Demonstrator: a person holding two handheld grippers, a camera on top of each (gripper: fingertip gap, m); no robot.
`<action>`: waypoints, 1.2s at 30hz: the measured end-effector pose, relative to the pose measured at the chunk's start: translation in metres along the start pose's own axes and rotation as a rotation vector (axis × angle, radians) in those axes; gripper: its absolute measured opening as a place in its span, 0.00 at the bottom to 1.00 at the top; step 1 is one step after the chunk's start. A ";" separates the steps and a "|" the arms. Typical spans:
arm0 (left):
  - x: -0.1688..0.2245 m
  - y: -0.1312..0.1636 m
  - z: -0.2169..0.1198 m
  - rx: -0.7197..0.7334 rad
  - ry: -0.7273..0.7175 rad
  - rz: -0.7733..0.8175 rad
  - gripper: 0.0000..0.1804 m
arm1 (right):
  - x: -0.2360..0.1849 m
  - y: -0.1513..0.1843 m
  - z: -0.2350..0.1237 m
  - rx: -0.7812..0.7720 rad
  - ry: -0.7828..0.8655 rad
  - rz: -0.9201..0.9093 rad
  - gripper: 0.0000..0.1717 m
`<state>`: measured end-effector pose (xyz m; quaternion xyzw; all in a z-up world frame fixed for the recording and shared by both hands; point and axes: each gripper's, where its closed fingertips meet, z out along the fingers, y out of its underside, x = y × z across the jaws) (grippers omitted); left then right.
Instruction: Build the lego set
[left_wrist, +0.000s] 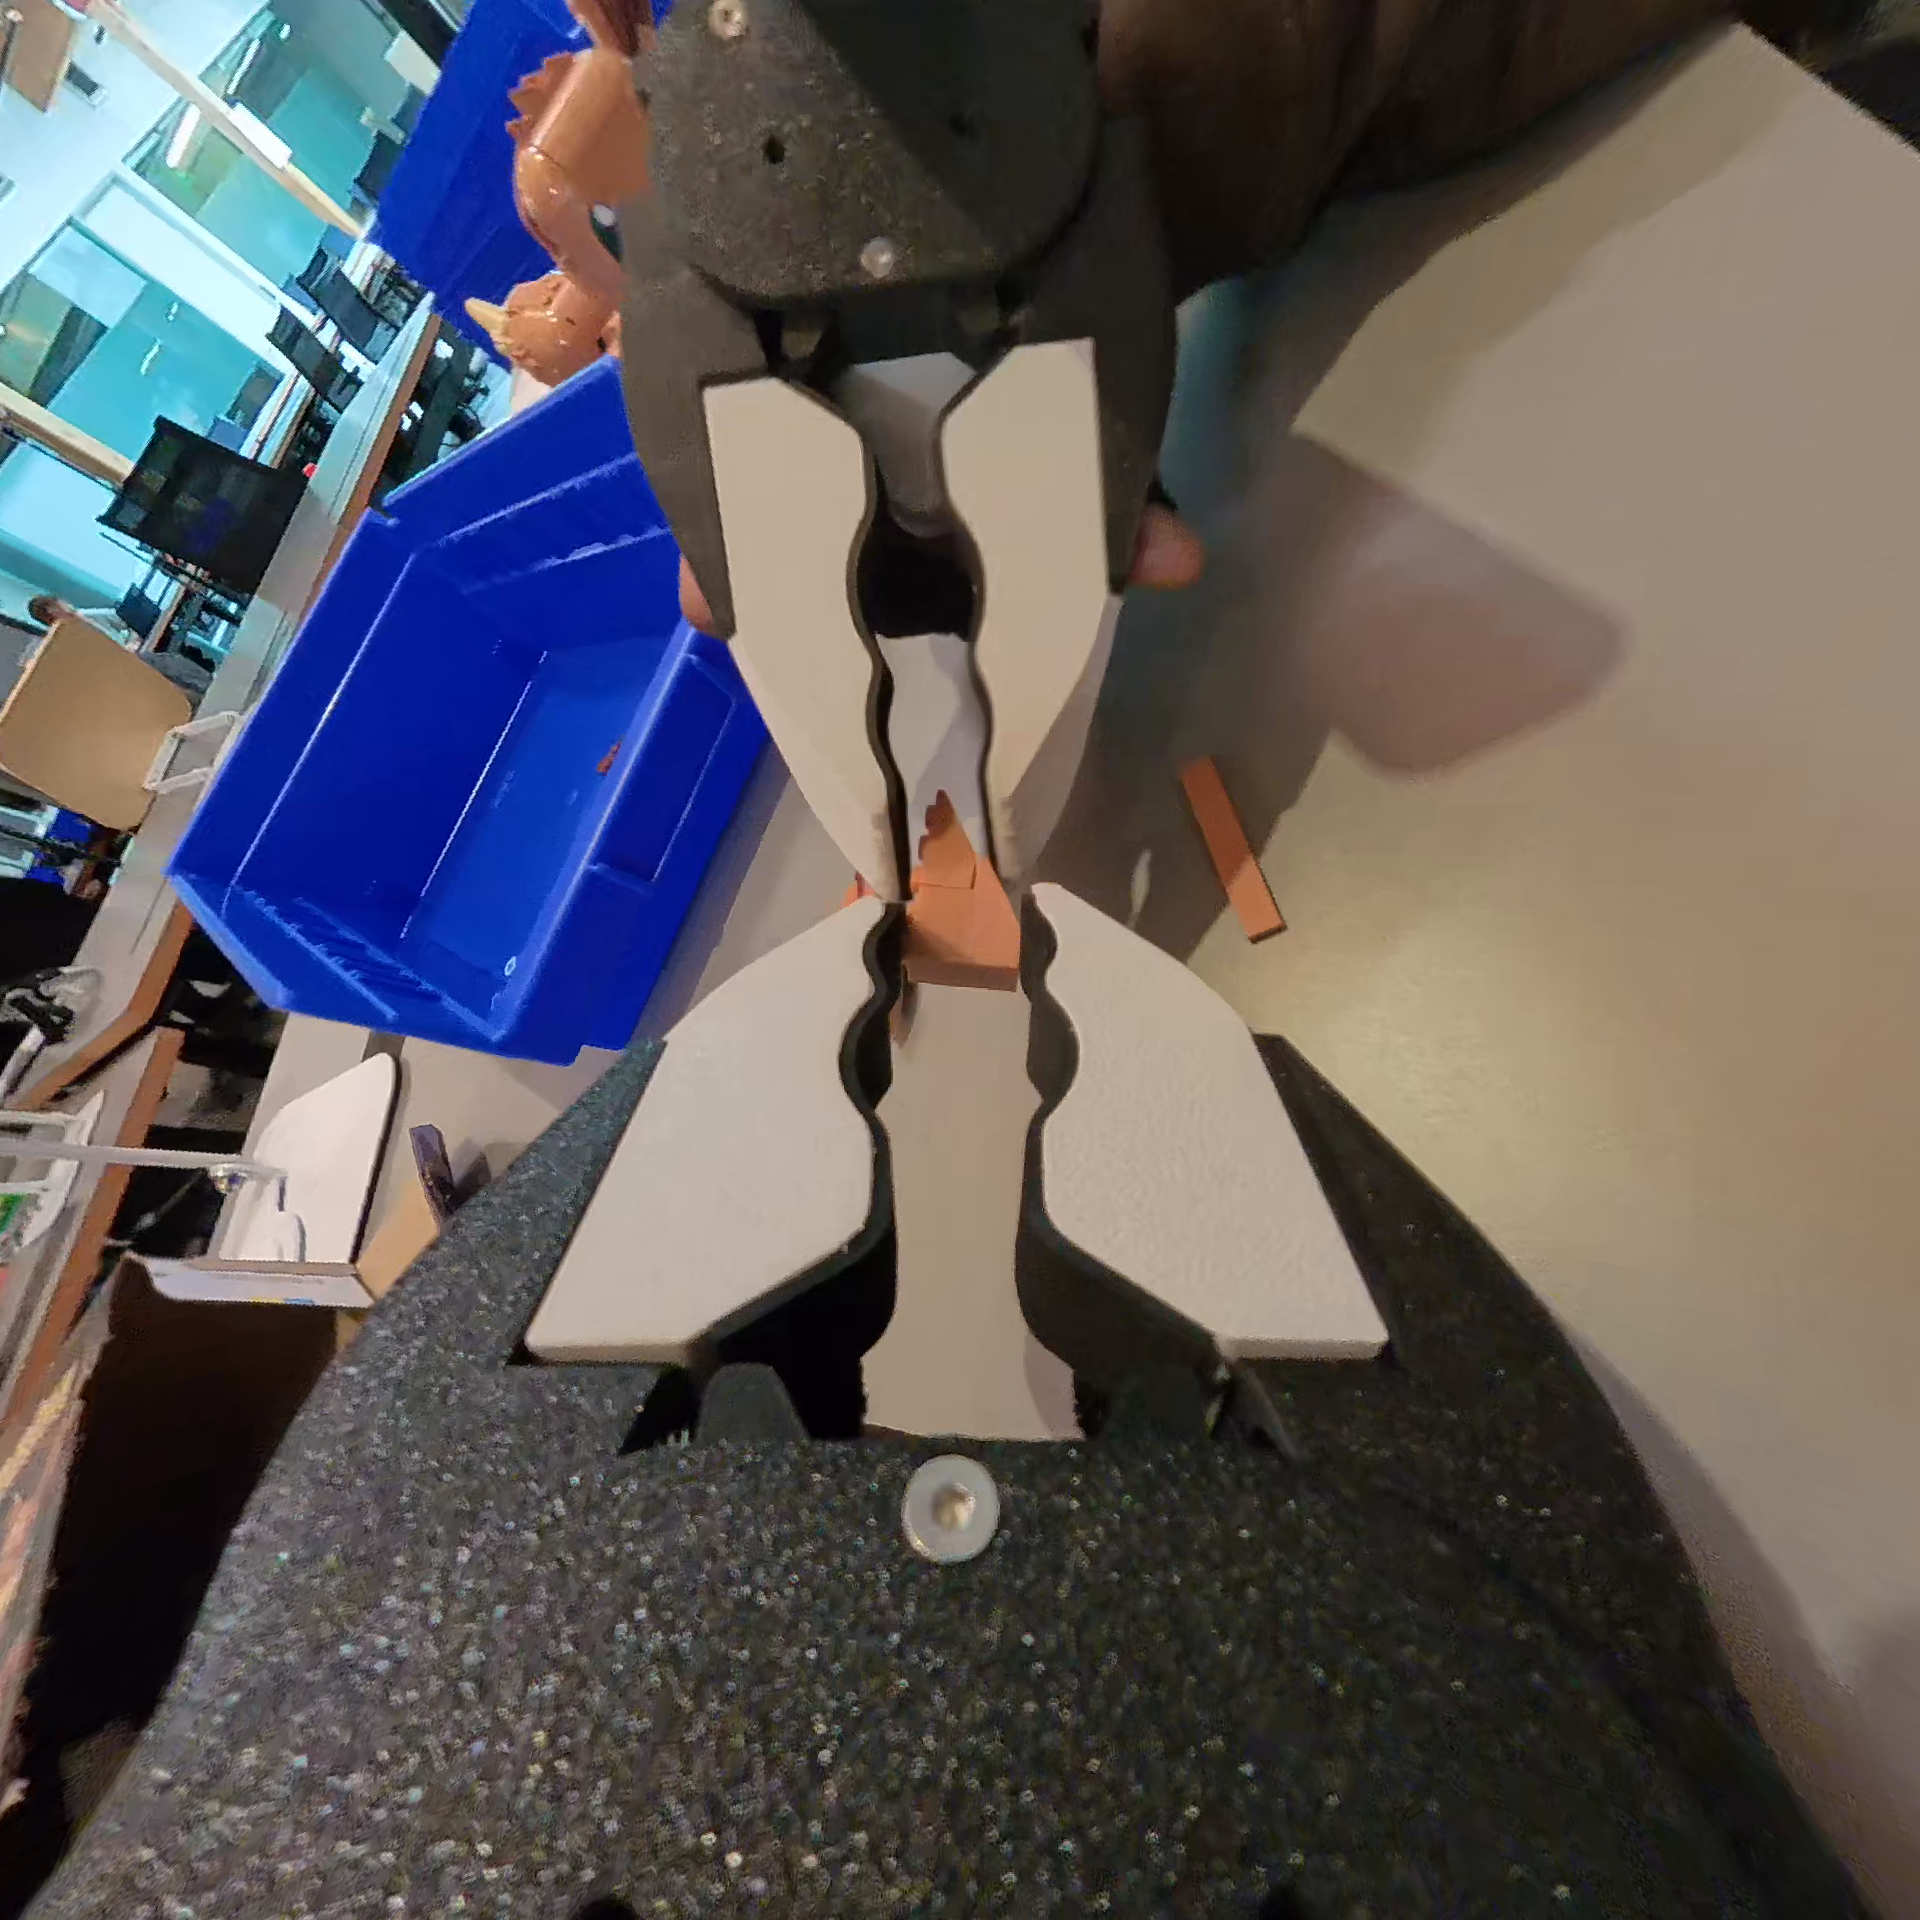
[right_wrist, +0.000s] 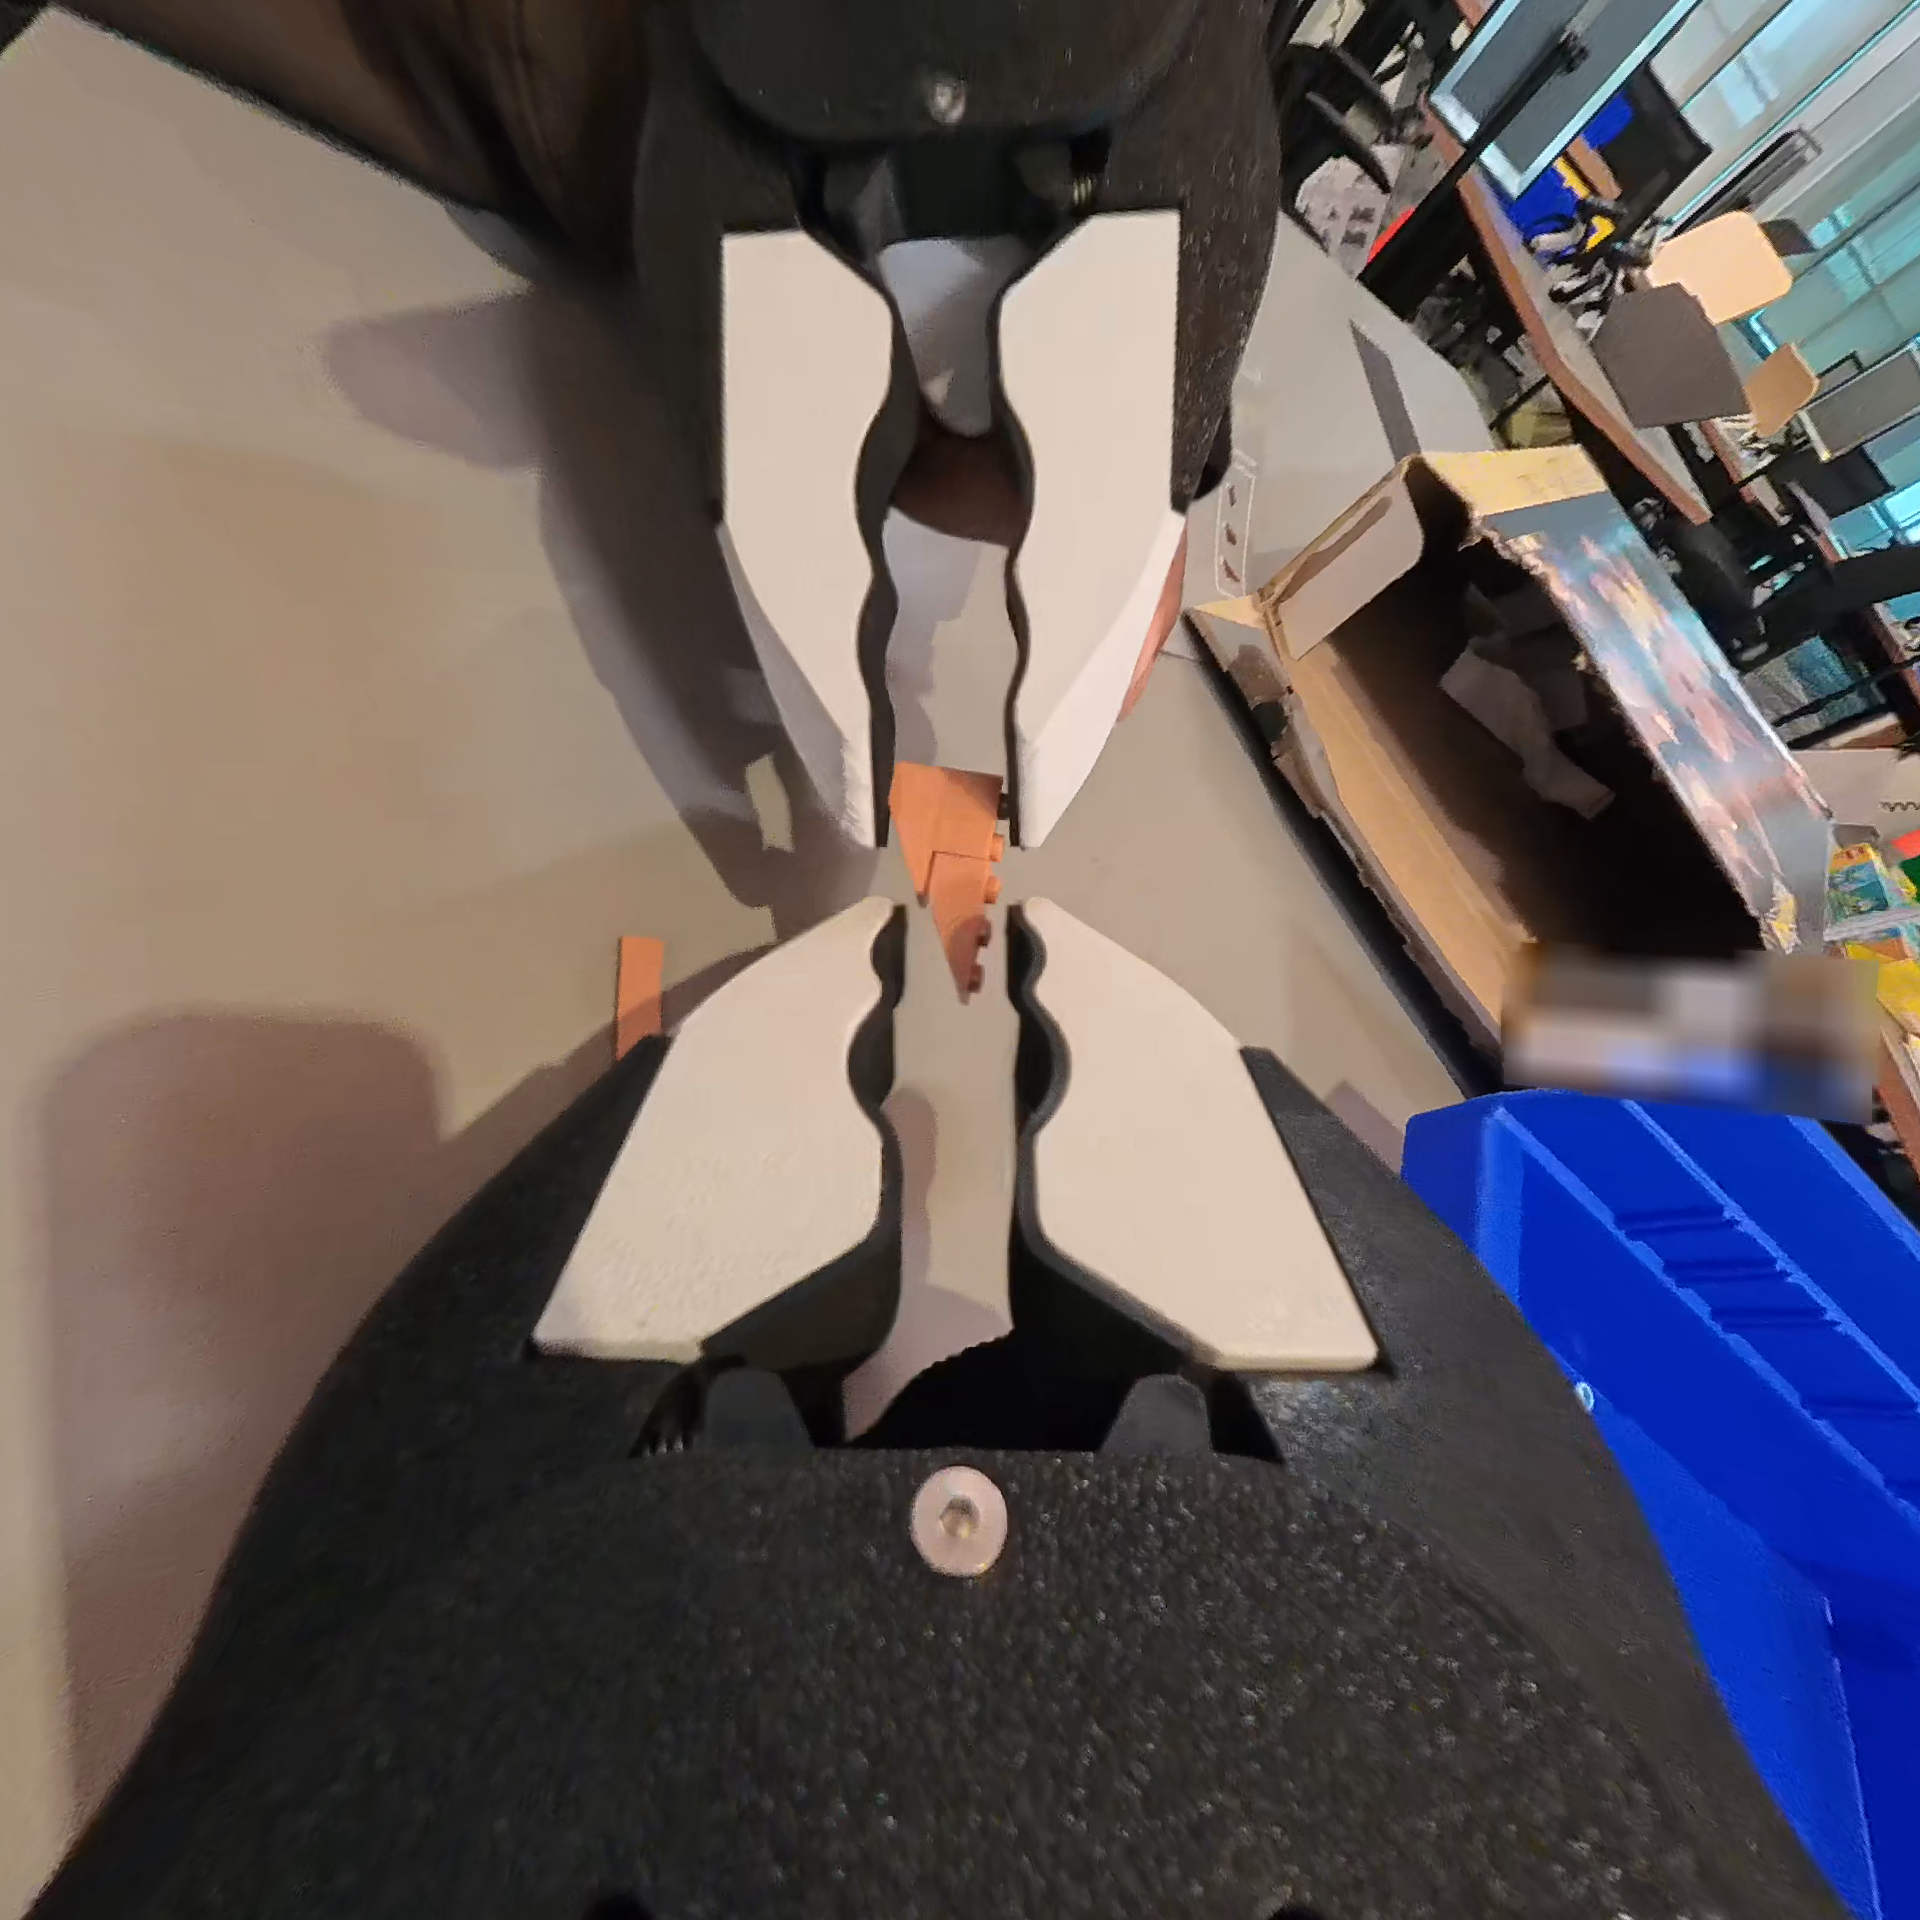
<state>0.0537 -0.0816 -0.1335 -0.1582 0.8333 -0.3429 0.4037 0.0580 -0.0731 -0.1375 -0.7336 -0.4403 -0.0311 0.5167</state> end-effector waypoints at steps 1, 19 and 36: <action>-0.003 0.000 -0.001 0.007 -0.008 -0.022 0.12 | 0.001 -0.003 -0.002 0.017 -0.001 0.007 0.12; -0.043 -0.057 -0.041 0.567 -0.030 -0.468 0.12 | 0.035 -0.059 -0.035 0.440 0.092 0.317 0.19; -0.036 -0.063 -0.035 0.498 -0.081 -0.335 0.12 | 0.029 -0.072 -0.044 0.504 0.115 0.220 0.10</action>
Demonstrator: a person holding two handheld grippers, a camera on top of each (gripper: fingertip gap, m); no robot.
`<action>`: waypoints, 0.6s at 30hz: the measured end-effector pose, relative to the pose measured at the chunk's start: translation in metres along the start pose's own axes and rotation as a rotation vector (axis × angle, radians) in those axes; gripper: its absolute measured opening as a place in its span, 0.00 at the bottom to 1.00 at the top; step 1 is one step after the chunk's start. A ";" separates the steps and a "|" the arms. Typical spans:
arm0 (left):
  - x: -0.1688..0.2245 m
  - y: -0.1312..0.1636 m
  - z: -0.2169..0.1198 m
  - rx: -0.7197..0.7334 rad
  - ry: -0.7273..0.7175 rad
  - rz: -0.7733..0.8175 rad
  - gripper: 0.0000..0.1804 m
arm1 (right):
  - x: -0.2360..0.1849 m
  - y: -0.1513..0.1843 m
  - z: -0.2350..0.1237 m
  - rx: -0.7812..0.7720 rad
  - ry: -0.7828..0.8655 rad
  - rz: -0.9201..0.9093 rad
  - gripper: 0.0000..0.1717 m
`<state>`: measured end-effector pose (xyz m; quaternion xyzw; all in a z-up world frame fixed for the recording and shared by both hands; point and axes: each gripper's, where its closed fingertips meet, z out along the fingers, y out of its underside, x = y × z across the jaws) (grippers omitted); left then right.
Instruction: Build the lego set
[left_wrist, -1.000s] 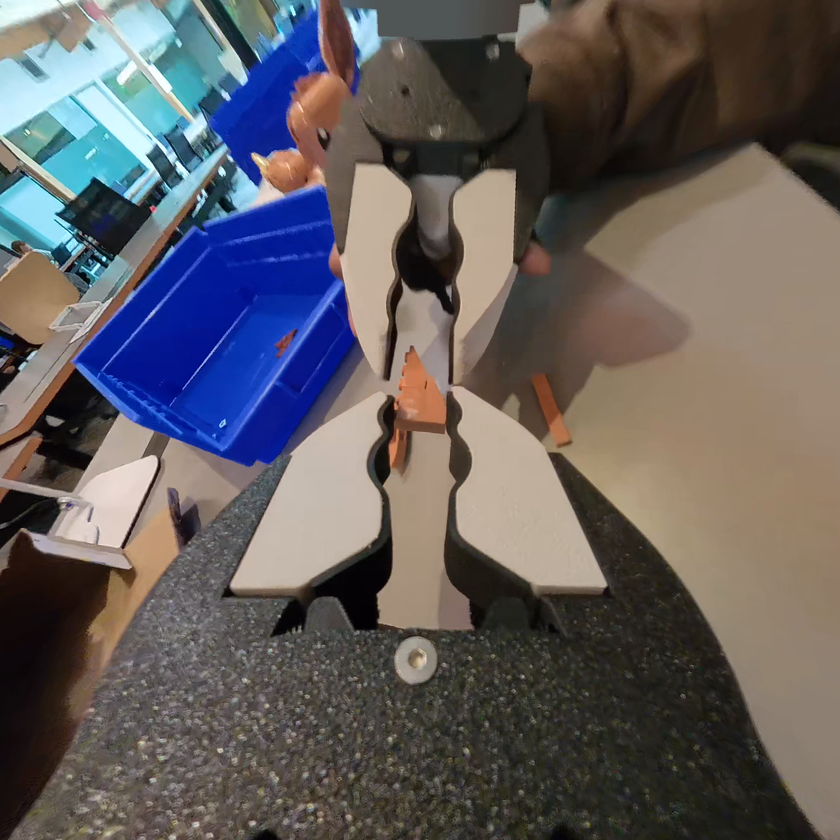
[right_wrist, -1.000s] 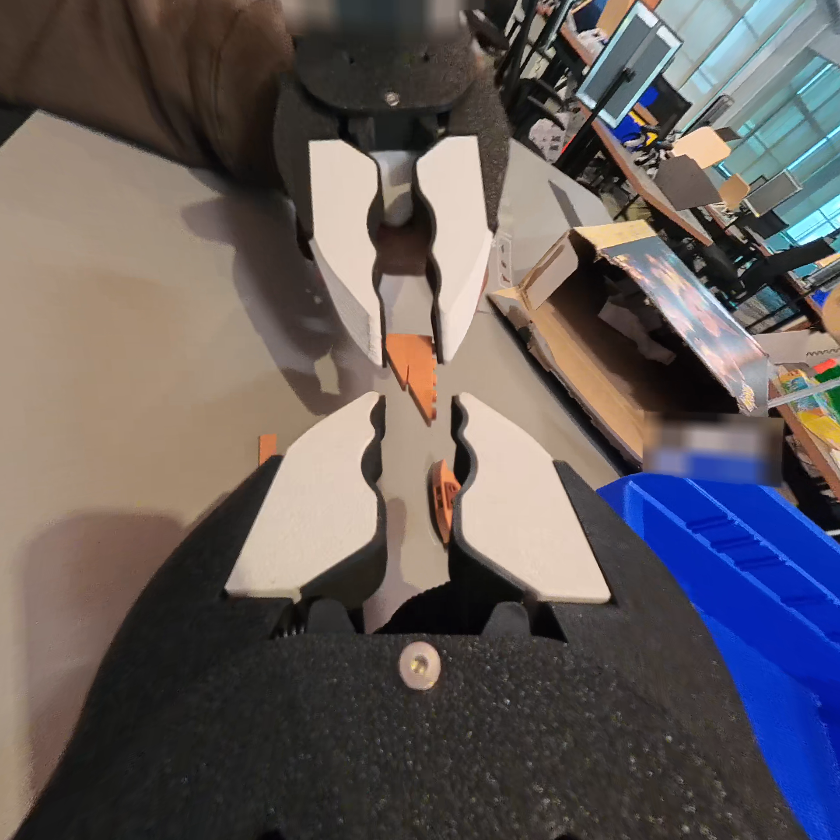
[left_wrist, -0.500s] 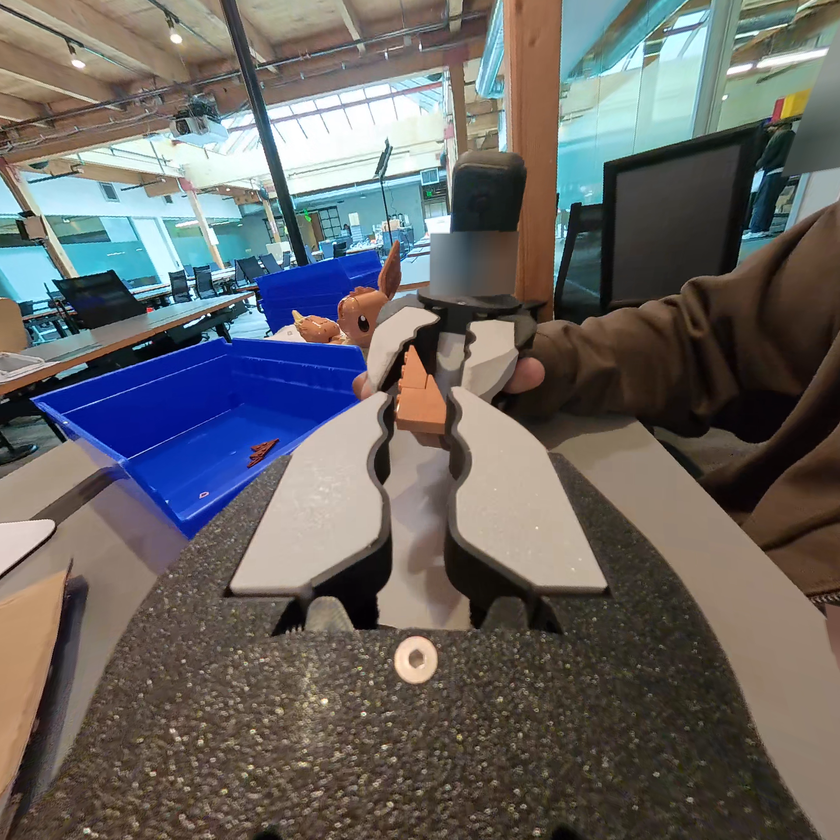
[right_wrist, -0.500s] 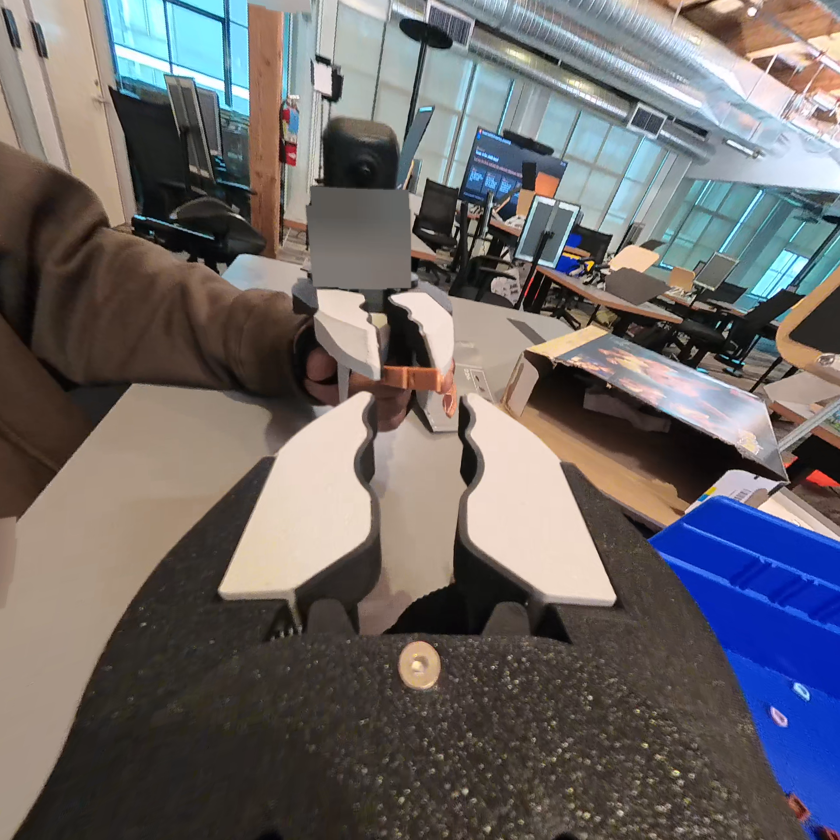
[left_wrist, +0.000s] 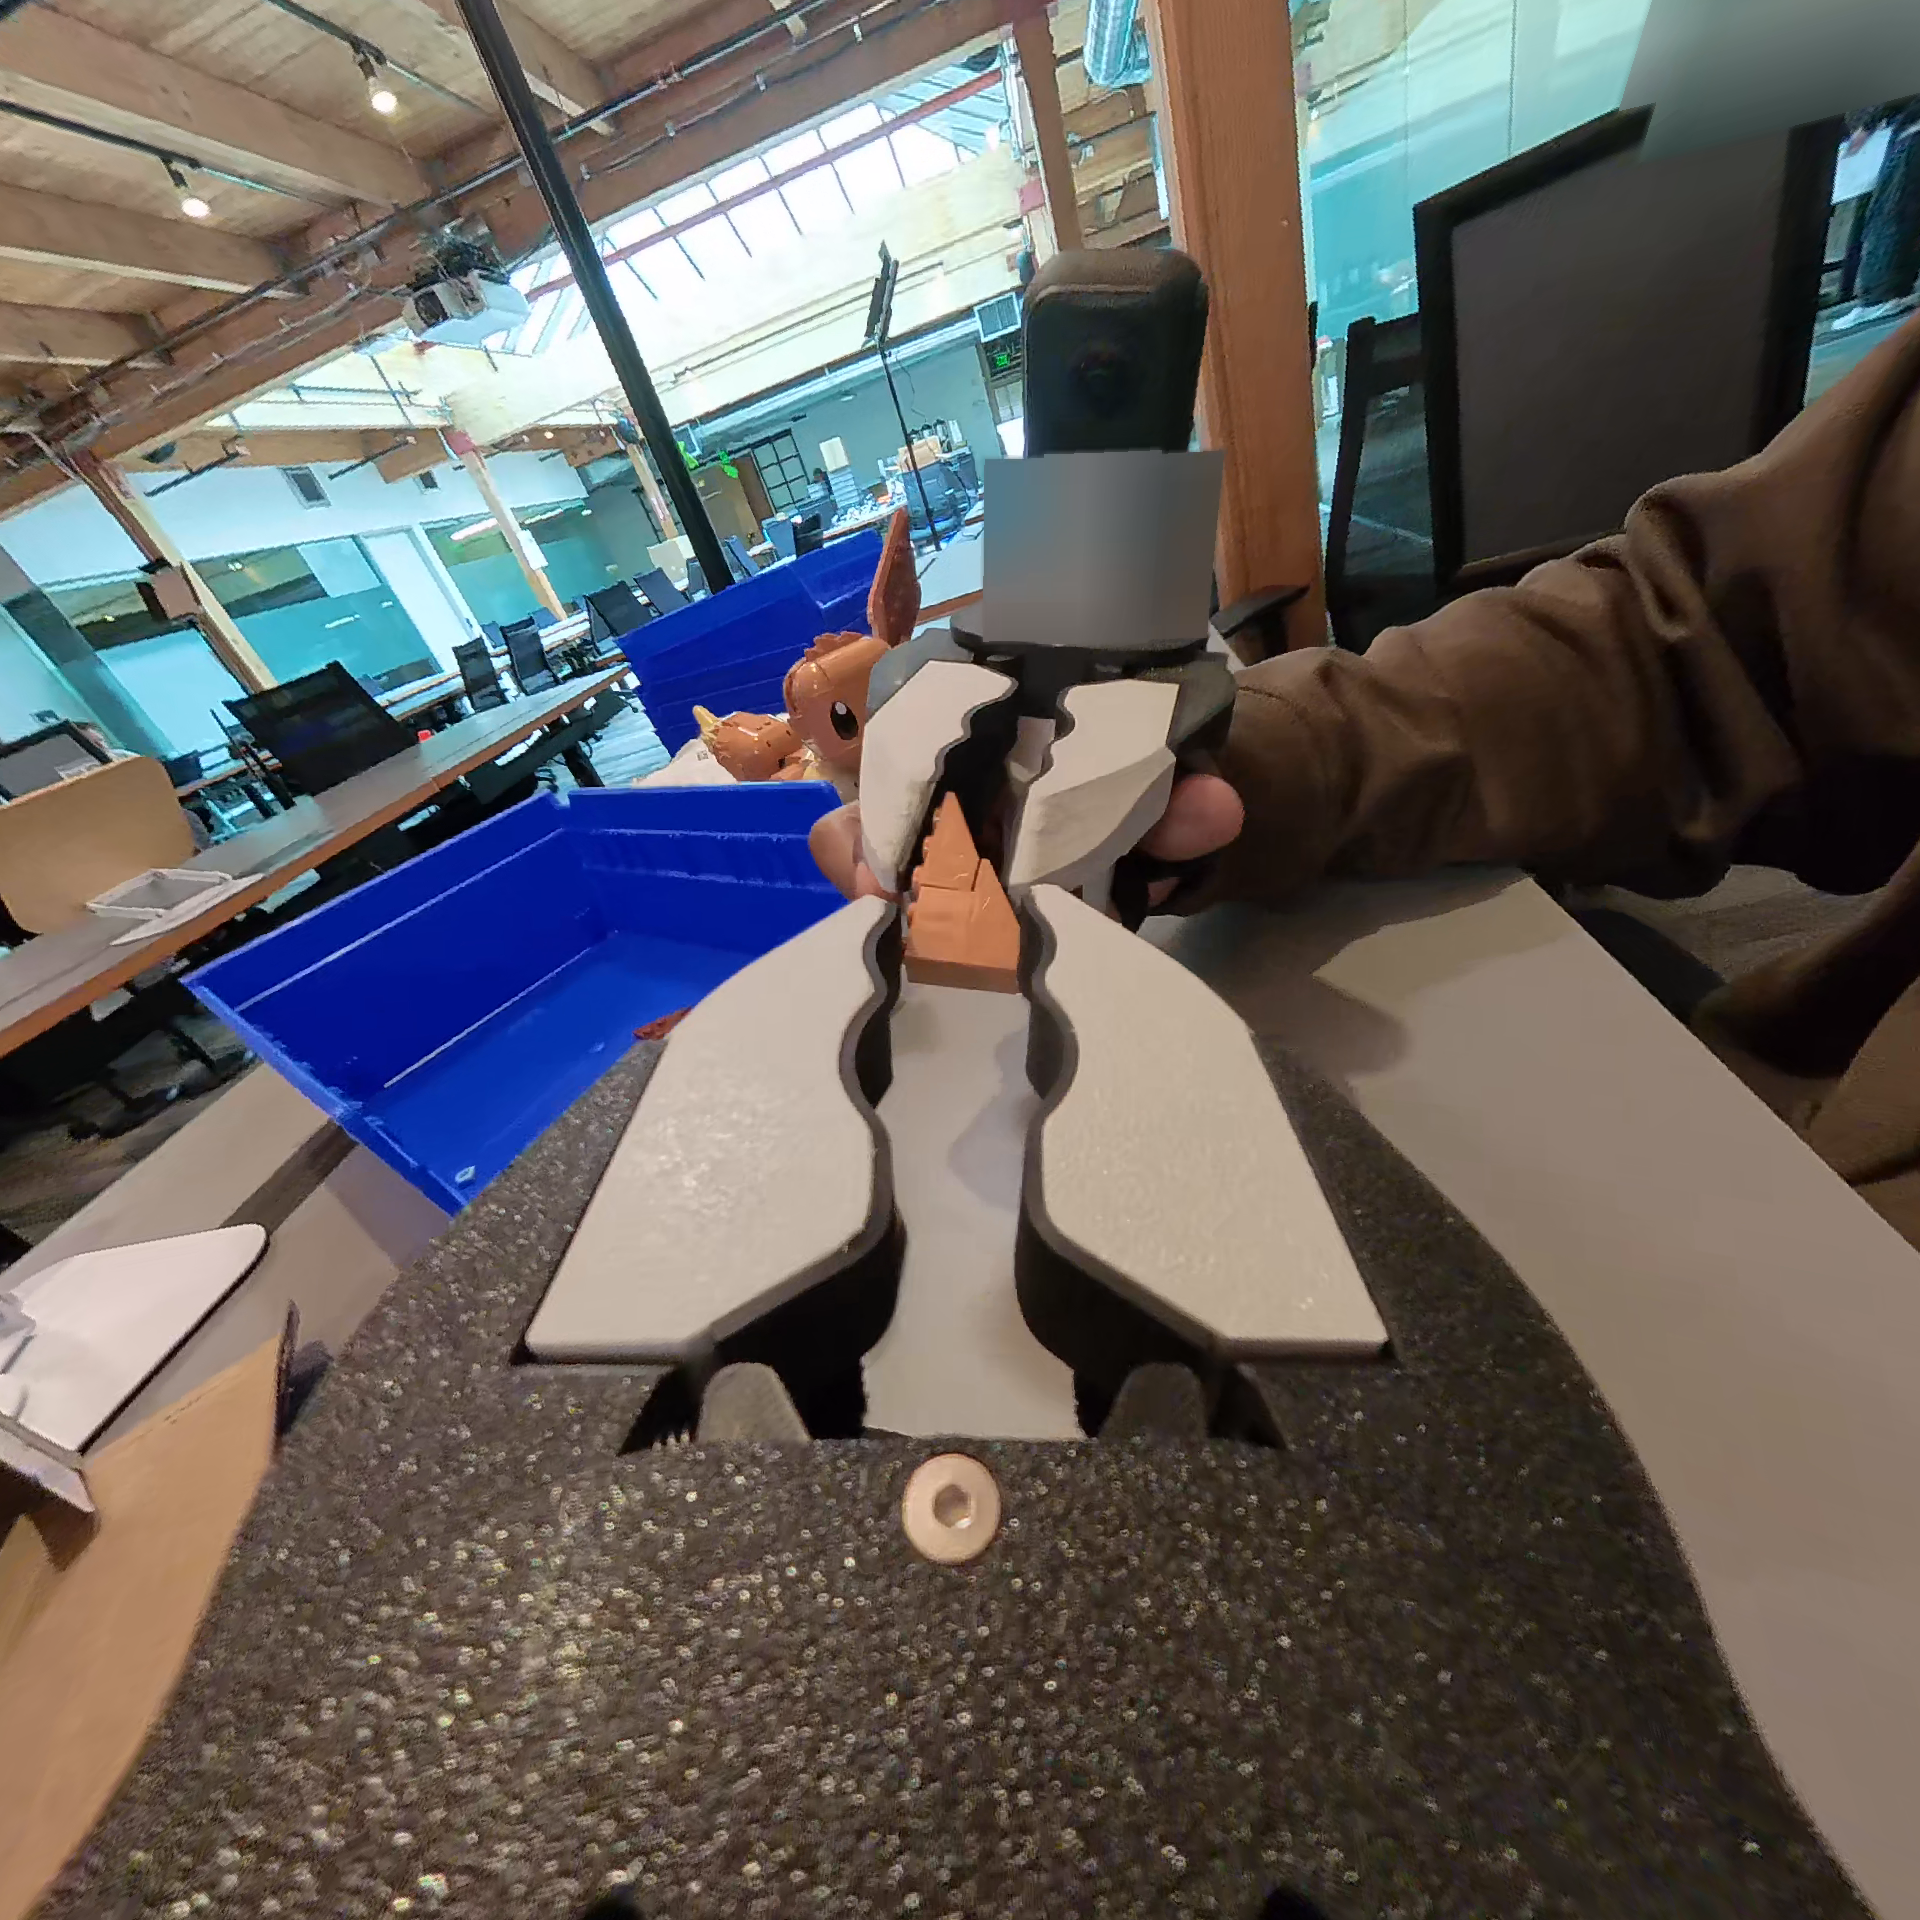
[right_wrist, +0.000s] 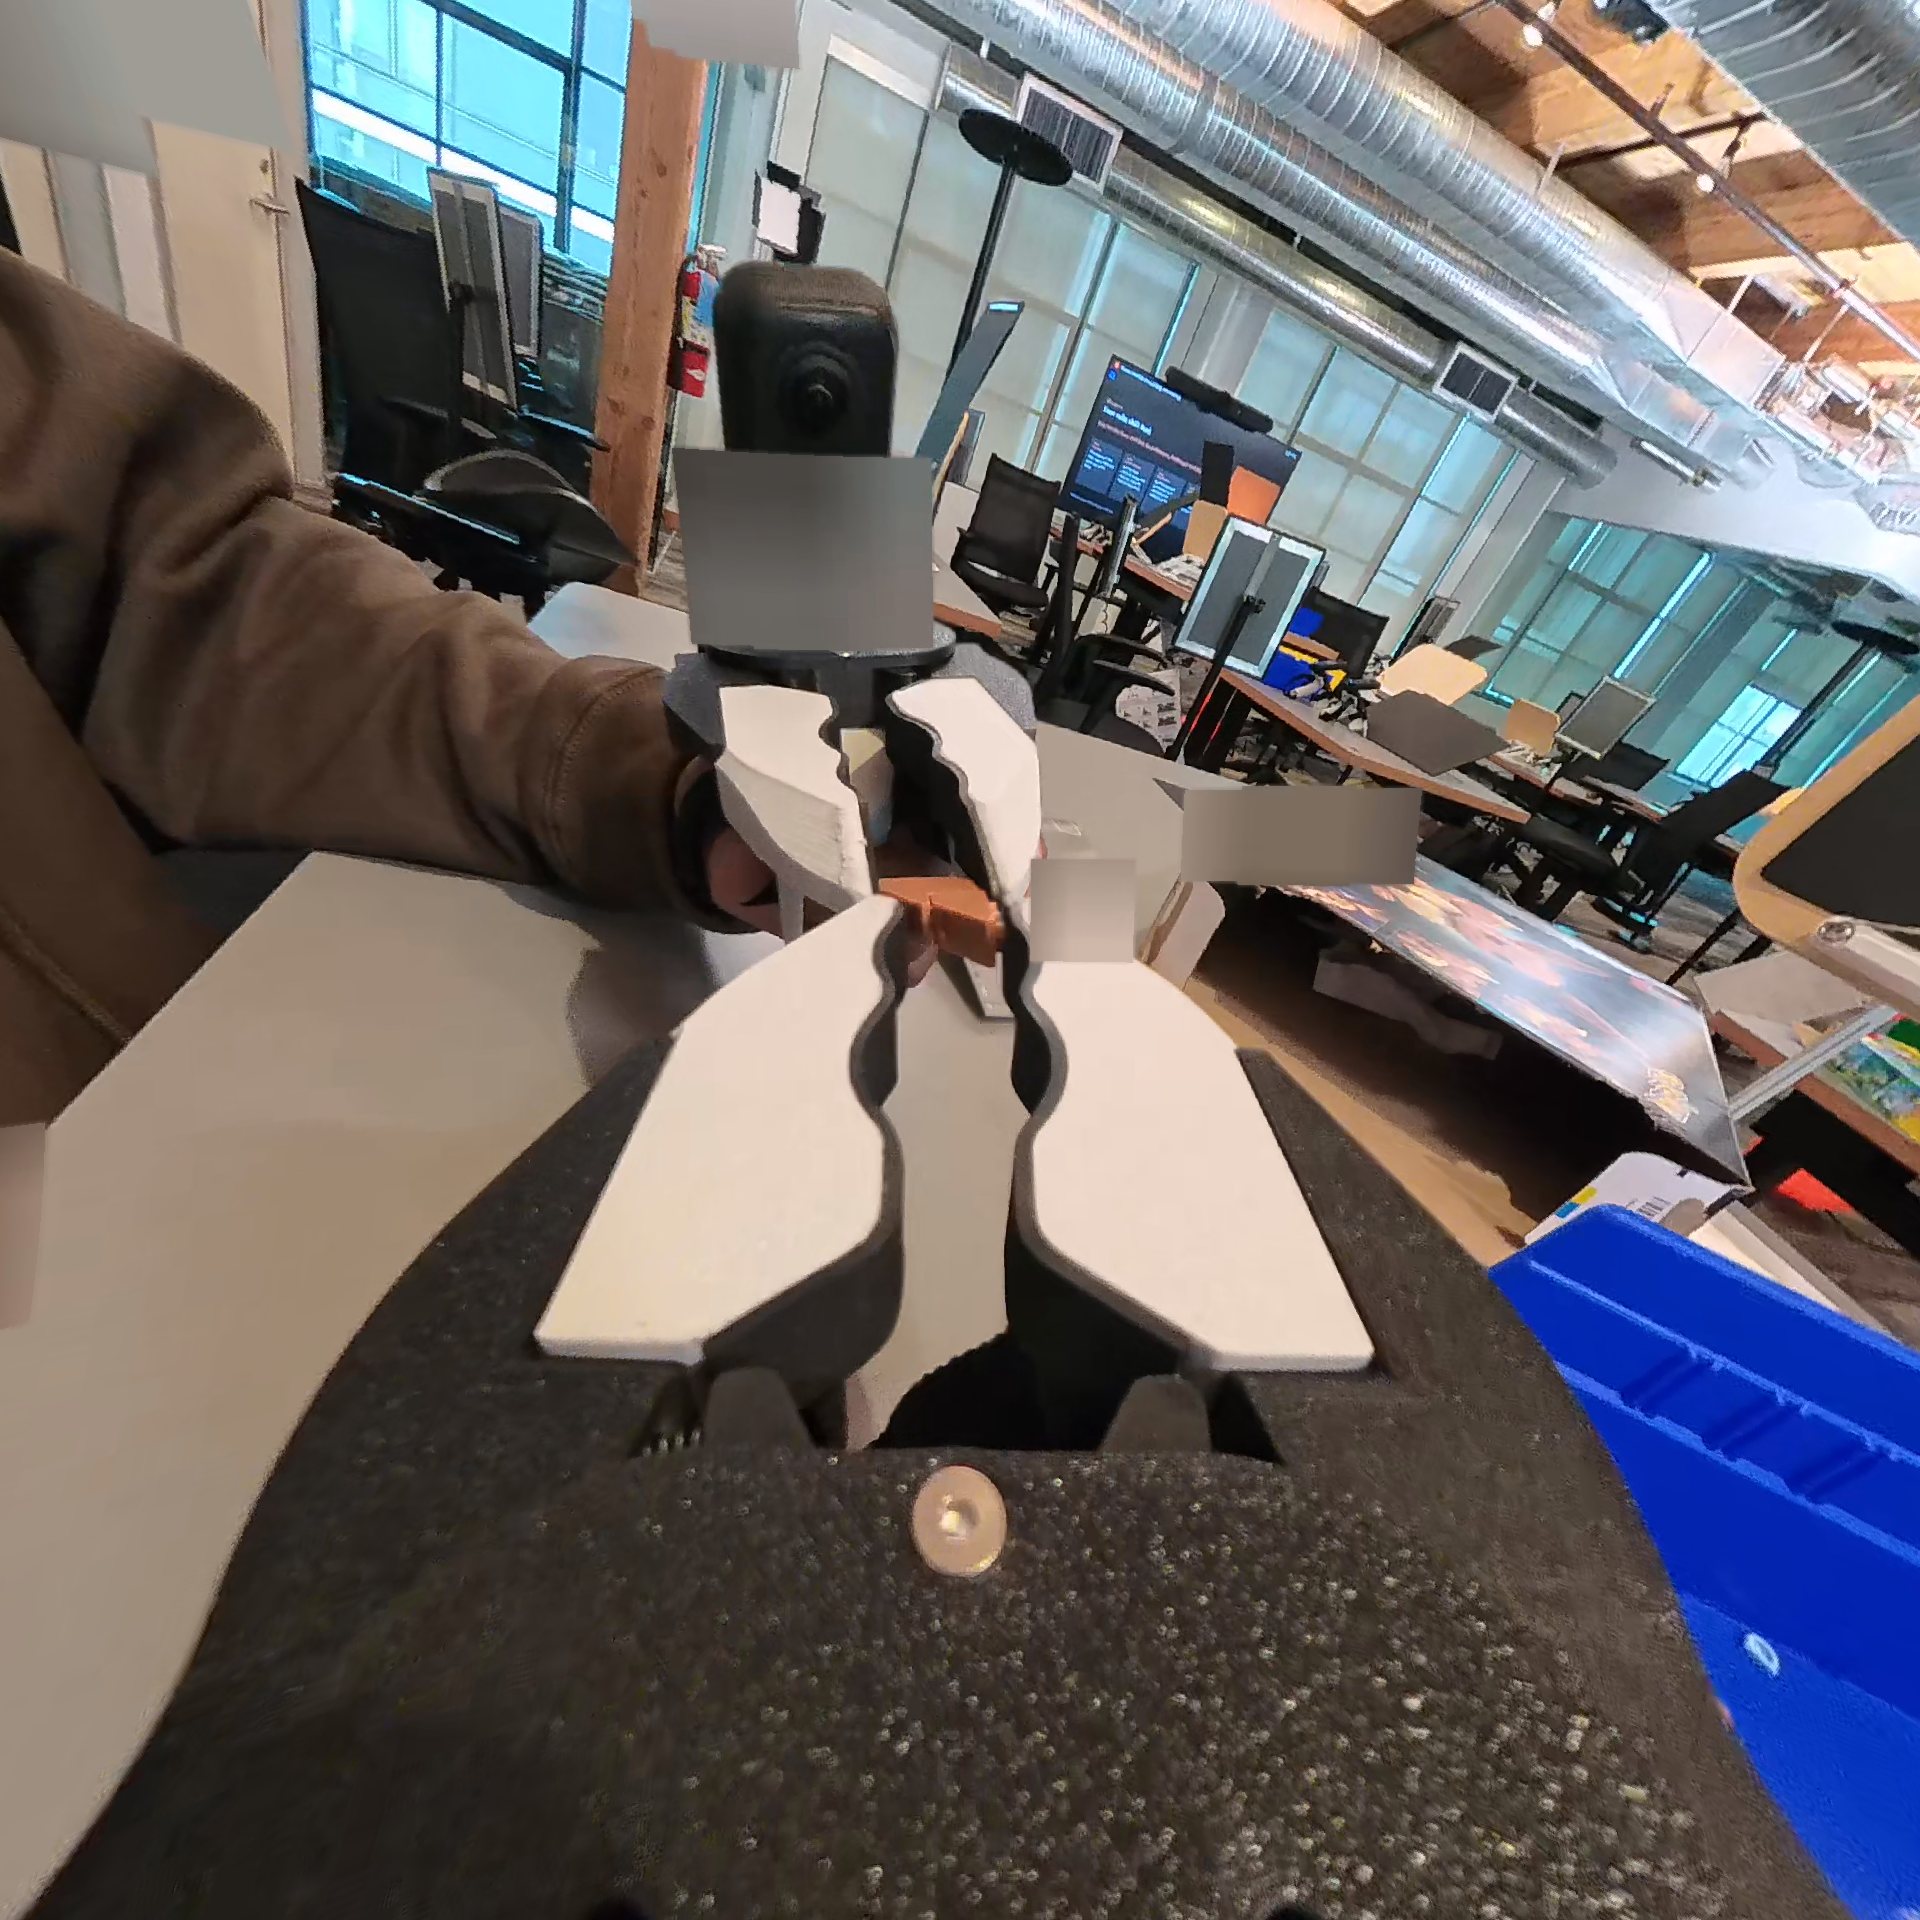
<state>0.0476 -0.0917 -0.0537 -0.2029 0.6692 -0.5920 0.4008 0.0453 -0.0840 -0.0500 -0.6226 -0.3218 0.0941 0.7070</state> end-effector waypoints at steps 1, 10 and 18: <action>0.001 -0.002 0.000 0.006 -0.003 0.010 0.12 | -0.001 -0.002 -0.001 0.009 -0.004 -0.008 0.09; 0.017 -0.003 0.003 -0.033 0.068 0.073 0.12 | -0.017 -0.003 -0.007 -0.007 -0.126 -0.014 0.08; 0.021 -0.009 0.004 -0.011 0.059 0.118 0.12 | -0.019 -0.009 -0.008 0.010 -0.145 0.004 0.08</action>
